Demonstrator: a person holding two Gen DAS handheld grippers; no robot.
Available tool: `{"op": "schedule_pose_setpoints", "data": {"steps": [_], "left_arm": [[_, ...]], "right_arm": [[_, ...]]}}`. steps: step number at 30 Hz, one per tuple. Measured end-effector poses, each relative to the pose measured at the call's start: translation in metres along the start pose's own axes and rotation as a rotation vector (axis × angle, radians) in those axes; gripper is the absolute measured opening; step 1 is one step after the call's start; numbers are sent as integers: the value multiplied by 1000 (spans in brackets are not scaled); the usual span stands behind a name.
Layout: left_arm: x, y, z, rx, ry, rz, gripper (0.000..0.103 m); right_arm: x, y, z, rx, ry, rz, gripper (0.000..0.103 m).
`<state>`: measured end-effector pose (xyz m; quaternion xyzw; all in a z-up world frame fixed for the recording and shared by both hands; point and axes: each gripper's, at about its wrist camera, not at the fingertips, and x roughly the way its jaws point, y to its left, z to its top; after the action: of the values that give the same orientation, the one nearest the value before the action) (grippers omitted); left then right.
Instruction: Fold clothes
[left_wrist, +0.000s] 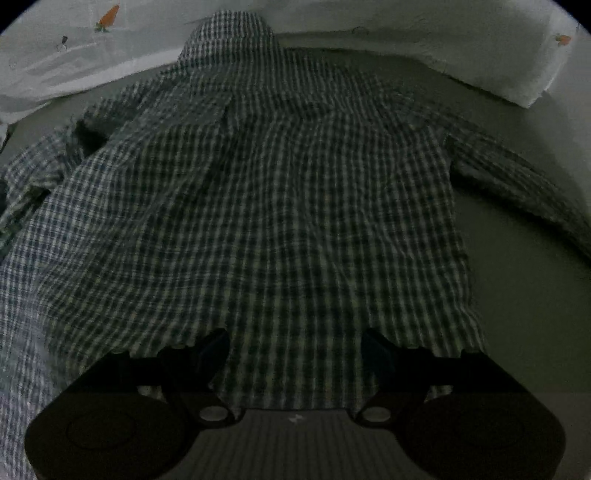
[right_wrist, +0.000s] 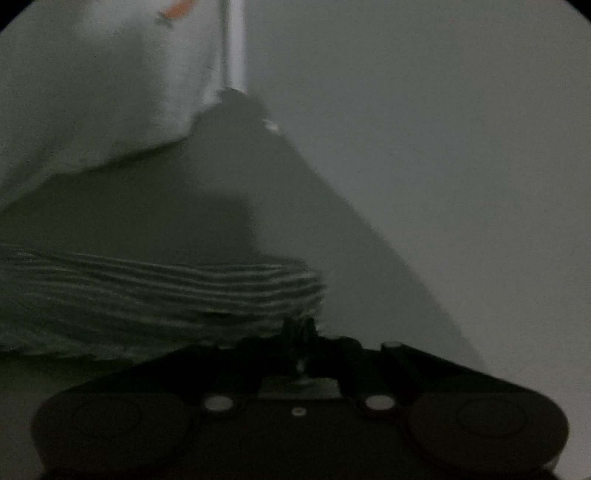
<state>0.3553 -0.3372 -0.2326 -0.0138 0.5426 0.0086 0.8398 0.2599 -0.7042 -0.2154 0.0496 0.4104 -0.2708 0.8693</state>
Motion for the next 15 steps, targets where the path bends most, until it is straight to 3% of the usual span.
{"op": "schedule_pose_setpoints", "data": {"steps": [2,3,5,8,11,15], "left_arm": [[-4,8,-6,-15,-9,4,80],[-6,16,-8,-33,-14,9,80],[-10,31,-13,-70,-24,19,80],[-25,62,-26,-145,-47,60,80],[-35,100,-42,-213,-52,115,80],[-49,157,-64,-288,-60,198,80]], "right_arm": [[12,-3,0,-4,65,-57,7],[5,-6,-4,26,68,-32,8],[-11,-13,-11,92,65,30,23],[-44,-7,-37,89,84,152,34],[-71,21,-71,25,141,310,39],[-110,73,-116,-86,179,413,44]]}}
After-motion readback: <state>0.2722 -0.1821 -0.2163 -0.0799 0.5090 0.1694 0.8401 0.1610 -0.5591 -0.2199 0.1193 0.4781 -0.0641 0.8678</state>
